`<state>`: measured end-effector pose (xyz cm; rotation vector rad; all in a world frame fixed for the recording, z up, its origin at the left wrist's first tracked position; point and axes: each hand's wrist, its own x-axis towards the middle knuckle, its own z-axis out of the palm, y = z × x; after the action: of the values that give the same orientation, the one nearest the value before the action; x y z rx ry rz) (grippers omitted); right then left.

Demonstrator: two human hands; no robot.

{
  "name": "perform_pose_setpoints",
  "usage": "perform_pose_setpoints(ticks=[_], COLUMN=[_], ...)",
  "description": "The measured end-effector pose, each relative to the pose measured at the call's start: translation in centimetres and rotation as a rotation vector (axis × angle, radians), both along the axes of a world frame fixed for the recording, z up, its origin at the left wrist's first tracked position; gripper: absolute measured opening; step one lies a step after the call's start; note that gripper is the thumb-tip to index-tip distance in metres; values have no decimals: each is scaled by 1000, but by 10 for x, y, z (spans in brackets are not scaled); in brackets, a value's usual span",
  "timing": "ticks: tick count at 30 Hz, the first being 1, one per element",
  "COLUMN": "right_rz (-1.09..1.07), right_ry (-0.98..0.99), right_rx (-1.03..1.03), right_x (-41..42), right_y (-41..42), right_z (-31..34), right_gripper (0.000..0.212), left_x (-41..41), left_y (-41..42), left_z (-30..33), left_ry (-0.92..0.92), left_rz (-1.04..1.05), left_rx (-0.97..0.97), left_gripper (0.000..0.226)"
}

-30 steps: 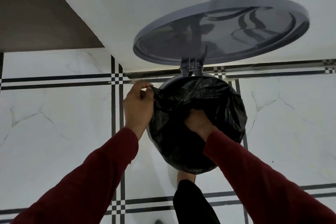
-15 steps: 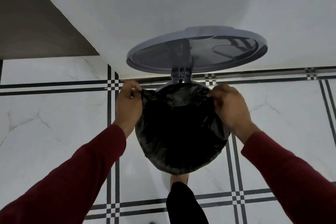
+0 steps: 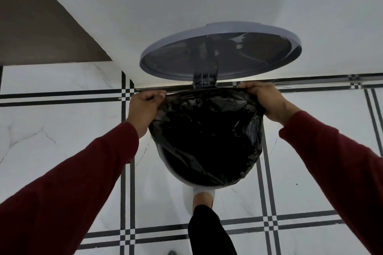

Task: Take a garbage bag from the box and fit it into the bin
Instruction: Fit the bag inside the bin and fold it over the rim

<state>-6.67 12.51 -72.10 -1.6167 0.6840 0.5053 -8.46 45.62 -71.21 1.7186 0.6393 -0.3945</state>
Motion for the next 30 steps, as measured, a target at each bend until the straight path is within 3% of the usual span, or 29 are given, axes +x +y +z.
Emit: perform_pose_setpoints(ticks=[5, 8, 10, 12, 15, 17, 21, 23, 25, 30], right_rz=[-36, -85, -138, -163, -86, -32, 155, 136, 109, -78], right_ry=[106, 172, 177, 141, 43, 17, 80, 159, 193, 184], right_rx=[66, 185, 271, 337, 313, 201, 8, 127, 227, 115], right_x=[-11, -13, -12, -9, -4, -6, -22, -31, -41, -77], right_y=[-7, -8, -8, -10, -16, -18, -17, -19, -21, -19], right_z=[-15, -23, -25, -23, -17, -18, -24, -23, -21, -13], right_gripper=[33, 36, 35, 32, 29, 31, 21, 40, 55, 27], left_x=[7, 20, 26, 30, 31, 29, 8, -4, -13, -41], left_y=[-2, -4, -4, -5, -6, -5, 0, 3, 8, 16], left_z=[-22, -28, -28, -29, -31, -31, -38, -37, -35, -17], left_ry=[168, 241, 286, 263, 200, 150, 67, 102, 174, 279], left_rz=[50, 57, 190, 279, 285, 242, -188, -213, -149, 50], left_rx=[-86, -97, -163, -256, -336, -273, 169, 151, 49, -89], left_gripper=[10, 23, 26, 16, 19, 16, 14, 9, 18, 32])
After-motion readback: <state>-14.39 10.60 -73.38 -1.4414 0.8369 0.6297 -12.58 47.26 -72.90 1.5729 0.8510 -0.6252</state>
